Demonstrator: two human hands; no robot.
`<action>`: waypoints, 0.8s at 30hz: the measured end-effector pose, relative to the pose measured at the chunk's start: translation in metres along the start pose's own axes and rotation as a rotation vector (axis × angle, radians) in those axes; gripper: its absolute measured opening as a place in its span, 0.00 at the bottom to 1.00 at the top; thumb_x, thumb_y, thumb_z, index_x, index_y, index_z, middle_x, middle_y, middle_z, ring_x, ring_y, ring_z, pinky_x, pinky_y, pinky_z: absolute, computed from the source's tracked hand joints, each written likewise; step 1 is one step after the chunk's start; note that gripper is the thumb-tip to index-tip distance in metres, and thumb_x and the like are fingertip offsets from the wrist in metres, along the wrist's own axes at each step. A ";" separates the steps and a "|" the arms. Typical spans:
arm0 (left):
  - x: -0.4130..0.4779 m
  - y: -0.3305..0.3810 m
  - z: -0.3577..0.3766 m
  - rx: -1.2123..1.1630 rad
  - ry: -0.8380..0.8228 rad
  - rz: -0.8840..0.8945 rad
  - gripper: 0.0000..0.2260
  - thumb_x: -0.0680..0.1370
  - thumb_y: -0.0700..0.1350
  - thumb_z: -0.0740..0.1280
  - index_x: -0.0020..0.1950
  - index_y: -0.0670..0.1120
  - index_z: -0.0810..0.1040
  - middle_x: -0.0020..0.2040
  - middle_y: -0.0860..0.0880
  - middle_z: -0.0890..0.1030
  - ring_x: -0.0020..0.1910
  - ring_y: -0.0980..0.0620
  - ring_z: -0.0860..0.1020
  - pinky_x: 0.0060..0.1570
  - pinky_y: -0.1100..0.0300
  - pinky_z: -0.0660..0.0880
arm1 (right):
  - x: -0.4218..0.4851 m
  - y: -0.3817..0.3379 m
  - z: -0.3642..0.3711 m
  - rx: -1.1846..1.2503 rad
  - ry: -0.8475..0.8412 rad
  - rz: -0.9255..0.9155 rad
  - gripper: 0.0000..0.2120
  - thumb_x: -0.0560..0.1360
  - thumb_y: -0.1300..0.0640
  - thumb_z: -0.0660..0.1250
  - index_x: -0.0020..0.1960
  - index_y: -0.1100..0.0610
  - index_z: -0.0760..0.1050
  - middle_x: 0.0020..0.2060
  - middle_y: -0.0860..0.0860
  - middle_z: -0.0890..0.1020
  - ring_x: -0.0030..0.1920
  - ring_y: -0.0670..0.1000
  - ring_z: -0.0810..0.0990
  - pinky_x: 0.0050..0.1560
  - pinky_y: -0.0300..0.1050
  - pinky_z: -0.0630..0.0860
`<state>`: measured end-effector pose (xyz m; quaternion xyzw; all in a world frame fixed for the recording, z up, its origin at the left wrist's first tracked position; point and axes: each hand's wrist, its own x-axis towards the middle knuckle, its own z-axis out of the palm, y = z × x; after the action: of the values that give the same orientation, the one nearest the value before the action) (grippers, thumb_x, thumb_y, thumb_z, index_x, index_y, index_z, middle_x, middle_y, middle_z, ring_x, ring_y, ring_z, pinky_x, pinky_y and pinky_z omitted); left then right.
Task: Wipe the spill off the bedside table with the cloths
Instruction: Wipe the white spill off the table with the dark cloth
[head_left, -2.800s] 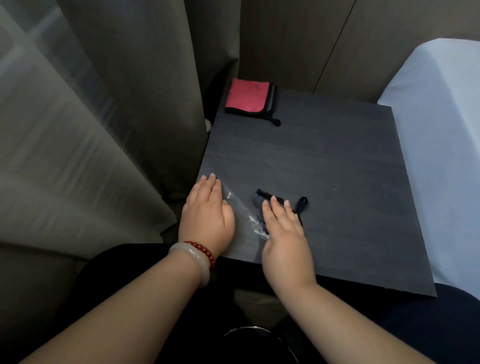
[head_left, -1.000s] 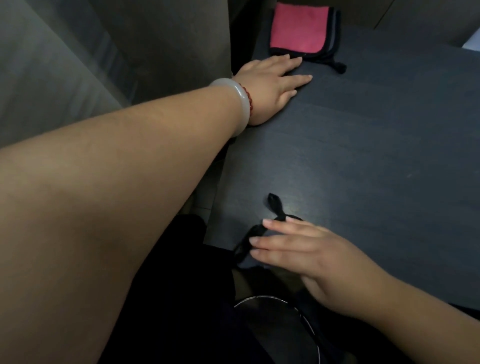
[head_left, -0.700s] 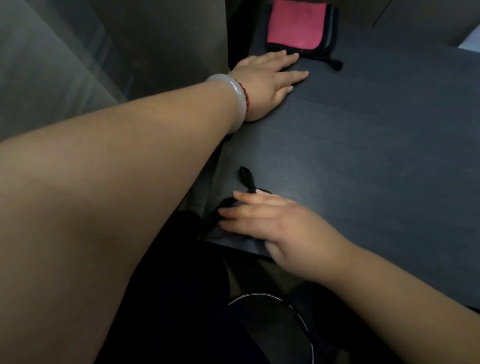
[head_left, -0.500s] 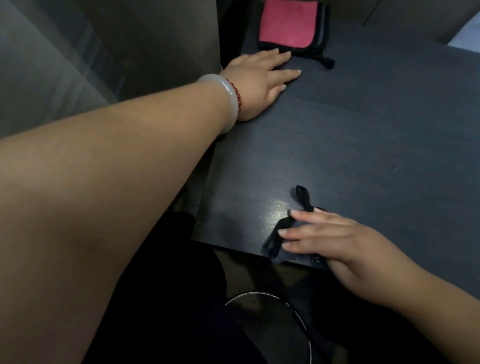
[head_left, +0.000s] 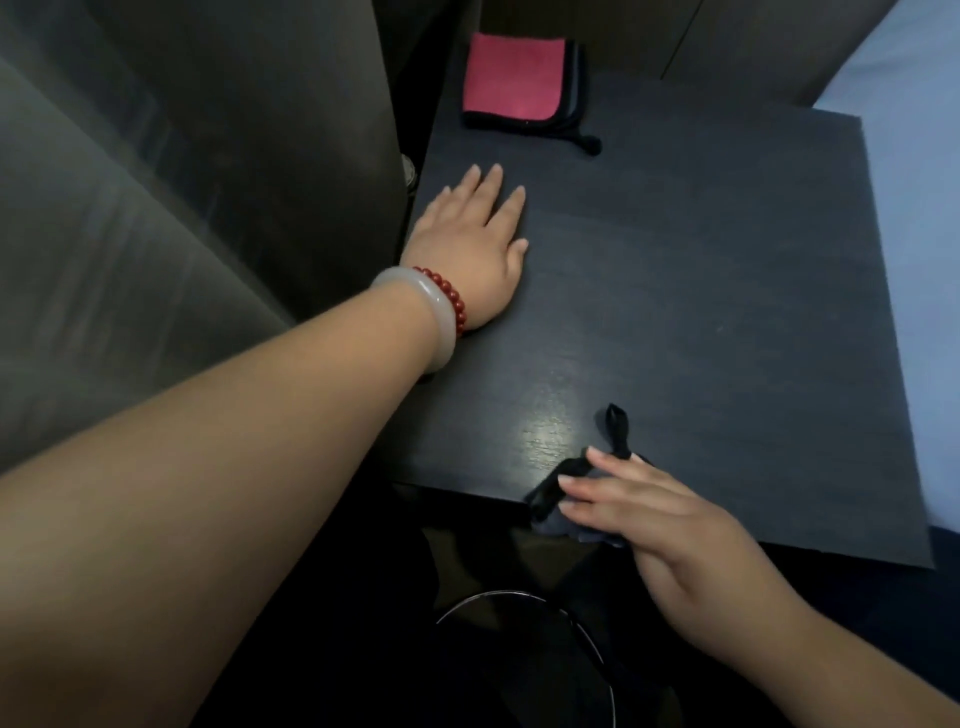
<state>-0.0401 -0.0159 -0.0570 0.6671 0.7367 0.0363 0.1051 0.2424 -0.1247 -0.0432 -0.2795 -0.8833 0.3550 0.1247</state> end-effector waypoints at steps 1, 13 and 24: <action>-0.005 0.006 0.001 -0.001 -0.008 -0.021 0.26 0.82 0.54 0.48 0.79 0.49 0.49 0.79 0.46 0.46 0.78 0.47 0.44 0.75 0.51 0.43 | -0.005 0.002 -0.001 0.001 0.006 0.011 0.21 0.73 0.69 0.58 0.59 0.52 0.80 0.62 0.43 0.78 0.70 0.47 0.68 0.70 0.44 0.63; -0.033 0.035 0.011 0.024 0.065 -0.072 0.25 0.82 0.55 0.49 0.78 0.50 0.54 0.79 0.47 0.51 0.78 0.48 0.47 0.75 0.50 0.45 | -0.010 0.007 -0.009 -0.038 0.136 0.123 0.16 0.75 0.54 0.63 0.62 0.48 0.77 0.64 0.41 0.75 0.70 0.43 0.66 0.71 0.50 0.62; -0.033 0.037 0.010 0.029 0.093 -0.079 0.25 0.81 0.54 0.50 0.78 0.50 0.55 0.79 0.46 0.53 0.77 0.48 0.49 0.75 0.49 0.47 | -0.018 -0.008 0.015 -0.061 0.119 0.065 0.16 0.76 0.60 0.64 0.62 0.49 0.77 0.65 0.42 0.74 0.71 0.45 0.65 0.71 0.49 0.62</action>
<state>0.0005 -0.0460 -0.0565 0.6366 0.7669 0.0524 0.0622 0.2477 -0.1488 -0.0487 -0.3323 -0.8753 0.3144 0.1568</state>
